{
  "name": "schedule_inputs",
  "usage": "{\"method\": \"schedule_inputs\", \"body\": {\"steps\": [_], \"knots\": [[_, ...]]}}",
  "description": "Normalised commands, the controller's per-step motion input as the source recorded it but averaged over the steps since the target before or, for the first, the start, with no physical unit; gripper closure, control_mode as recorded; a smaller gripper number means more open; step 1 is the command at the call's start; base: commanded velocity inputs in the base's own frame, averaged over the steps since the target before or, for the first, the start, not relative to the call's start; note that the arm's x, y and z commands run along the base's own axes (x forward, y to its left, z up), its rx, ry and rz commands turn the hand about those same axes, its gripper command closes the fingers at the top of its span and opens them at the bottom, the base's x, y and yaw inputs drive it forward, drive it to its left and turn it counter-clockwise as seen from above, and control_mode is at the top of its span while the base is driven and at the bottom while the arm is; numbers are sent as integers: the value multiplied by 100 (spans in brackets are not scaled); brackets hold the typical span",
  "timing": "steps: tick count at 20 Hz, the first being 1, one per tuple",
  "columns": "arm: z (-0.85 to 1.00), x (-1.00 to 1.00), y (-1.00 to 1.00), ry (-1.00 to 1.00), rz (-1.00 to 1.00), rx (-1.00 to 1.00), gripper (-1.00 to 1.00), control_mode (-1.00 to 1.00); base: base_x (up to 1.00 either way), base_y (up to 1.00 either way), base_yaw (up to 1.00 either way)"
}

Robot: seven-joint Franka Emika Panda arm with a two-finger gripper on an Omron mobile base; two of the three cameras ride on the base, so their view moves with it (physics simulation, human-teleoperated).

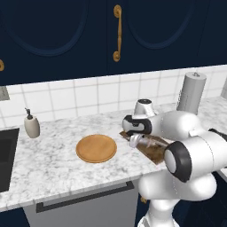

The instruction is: Pick up the knife from the drawer and place it on the cutting board. Then place the meat from the plate to the cutting board.

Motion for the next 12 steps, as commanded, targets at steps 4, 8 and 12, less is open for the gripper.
{"method": "schedule_inputs", "body": {"steps": [4, 8, 12], "knots": [[0, 0, -71, 8, 0, 0, 100, -100, 0, 0, 0], [-2, 0, -55, 6, 0, 0, 100, -100, 0, 0, 0], [-7, -2, -41, 0, 0, 0, 100, -100, 0, 0, 0]]}}
